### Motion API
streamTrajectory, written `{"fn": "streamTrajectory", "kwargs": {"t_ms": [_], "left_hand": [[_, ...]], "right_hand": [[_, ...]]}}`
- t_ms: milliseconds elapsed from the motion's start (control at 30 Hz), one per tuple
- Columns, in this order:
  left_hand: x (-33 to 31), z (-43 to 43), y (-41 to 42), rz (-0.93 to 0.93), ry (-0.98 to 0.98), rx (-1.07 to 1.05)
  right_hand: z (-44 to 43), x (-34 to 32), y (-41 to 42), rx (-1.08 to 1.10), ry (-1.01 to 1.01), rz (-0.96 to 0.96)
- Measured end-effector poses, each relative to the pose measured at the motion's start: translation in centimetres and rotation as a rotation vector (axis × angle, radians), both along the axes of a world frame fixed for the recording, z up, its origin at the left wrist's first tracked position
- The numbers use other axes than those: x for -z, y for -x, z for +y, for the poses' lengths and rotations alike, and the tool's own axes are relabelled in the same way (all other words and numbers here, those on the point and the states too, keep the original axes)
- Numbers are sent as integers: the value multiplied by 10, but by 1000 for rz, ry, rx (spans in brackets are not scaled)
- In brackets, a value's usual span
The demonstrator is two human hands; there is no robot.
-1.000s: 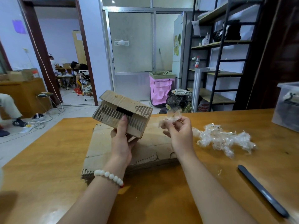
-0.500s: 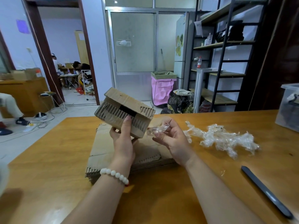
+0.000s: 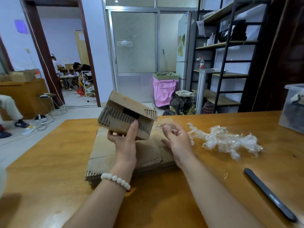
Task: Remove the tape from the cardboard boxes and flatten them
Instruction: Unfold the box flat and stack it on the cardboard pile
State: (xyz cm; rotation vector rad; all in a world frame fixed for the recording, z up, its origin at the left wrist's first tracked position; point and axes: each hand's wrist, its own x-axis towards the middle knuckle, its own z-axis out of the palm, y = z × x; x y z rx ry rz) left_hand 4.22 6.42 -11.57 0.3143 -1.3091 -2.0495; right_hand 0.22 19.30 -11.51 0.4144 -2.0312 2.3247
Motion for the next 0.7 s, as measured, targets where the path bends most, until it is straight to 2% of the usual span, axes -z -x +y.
{"fn": "streamTrajectory", "kwargs": {"t_ms": [67, 100, 200, 300, 400, 467, 533, 633, 700], "left_hand": [[2, -3, 3, -28, 7, -45], [2, -3, 5, -33, 11, -60], [1, -2, 5, -16, 27, -65], [0, 5, 4, -18, 39, -54], [-2, 3, 4, -57, 48, -94], [-4, -11, 7, -63, 15, -169], [-4, -25, 9, -42, 14, -179], [0, -30, 9, -64, 80, -161], [2, -28, 9, -62, 110, -159]], "right_hand": [[-1, -2, -4, -4, -76, 61], [-1, -2, -4, -56, -39, 47], [0, -7, -12, -308, 200, -63], [1, -7, -13, -369, 306, -125], [7, -15, -20, -485, 398, -112], [21, -22, -24, -588, 561, -61], [31, -29, -22, -520, 602, -40], [35, -23, -10, -299, 444, -144], [29, -16, -4, -252, 377, -165]]}}
